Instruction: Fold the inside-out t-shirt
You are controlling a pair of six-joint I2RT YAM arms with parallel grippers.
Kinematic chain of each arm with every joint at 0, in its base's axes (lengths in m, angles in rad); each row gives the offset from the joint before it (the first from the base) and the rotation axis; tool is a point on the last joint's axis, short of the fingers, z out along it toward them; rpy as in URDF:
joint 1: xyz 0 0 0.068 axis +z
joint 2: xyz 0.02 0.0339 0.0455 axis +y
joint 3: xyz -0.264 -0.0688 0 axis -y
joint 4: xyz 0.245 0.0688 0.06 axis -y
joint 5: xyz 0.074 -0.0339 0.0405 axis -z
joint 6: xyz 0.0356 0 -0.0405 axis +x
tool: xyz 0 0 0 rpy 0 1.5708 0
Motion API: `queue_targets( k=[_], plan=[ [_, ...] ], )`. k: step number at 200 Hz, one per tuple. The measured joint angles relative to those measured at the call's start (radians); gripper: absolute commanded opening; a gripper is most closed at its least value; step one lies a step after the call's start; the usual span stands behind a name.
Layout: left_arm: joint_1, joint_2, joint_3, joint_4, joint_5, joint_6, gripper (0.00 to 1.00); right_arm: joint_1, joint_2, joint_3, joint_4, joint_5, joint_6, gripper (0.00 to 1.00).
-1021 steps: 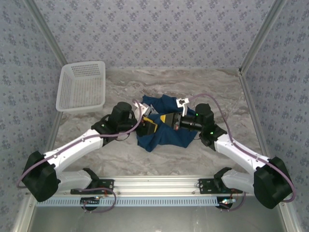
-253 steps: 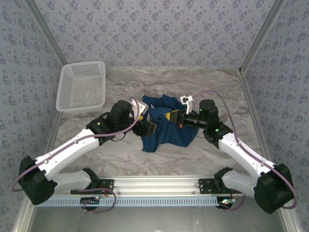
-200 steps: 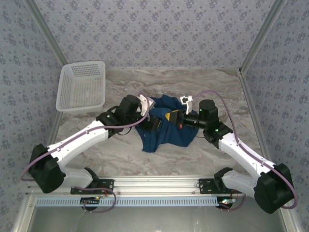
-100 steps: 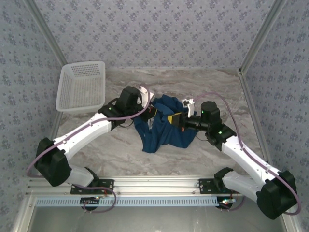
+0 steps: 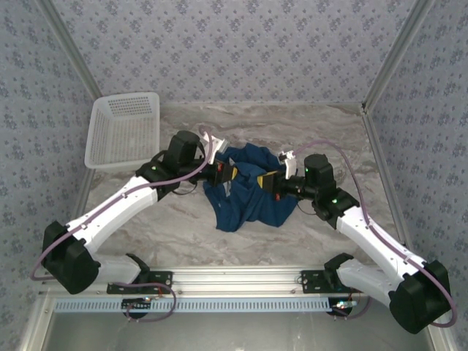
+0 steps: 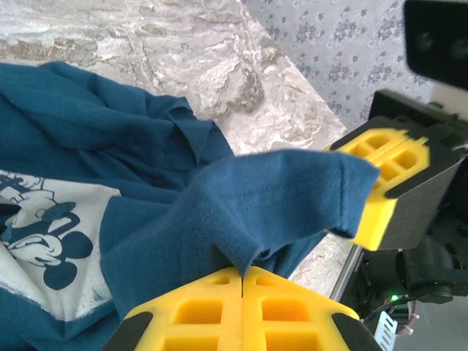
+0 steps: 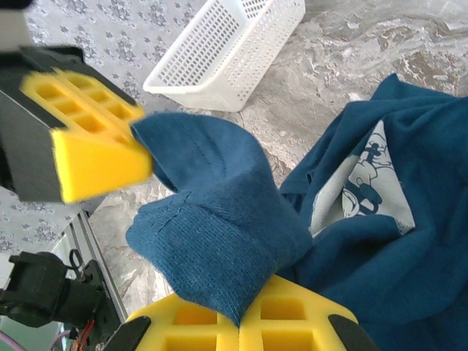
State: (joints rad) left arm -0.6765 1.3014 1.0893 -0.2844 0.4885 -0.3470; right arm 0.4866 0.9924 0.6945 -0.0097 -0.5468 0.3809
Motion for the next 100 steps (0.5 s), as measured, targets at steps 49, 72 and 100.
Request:
queue_targets(
  k=[49, 72, 100],
  plan=[
    [0.030, -0.091, -0.116, 0.082, 0.119, -0.062, 0.00, -0.010, -0.011, 0.006, -0.077, 0.137, 0.003, 0.02],
    [0.075, -0.165, -0.148, 0.146, 0.198, -0.121, 0.00, -0.009, -0.016, 0.010, -0.107, 0.187, -0.008, 0.11],
    [0.089, -0.167, -0.148, 0.164, 0.258, -0.152, 0.00, -0.003, -0.021, 0.011, -0.117, 0.167, -0.053, 0.26]
  ],
)
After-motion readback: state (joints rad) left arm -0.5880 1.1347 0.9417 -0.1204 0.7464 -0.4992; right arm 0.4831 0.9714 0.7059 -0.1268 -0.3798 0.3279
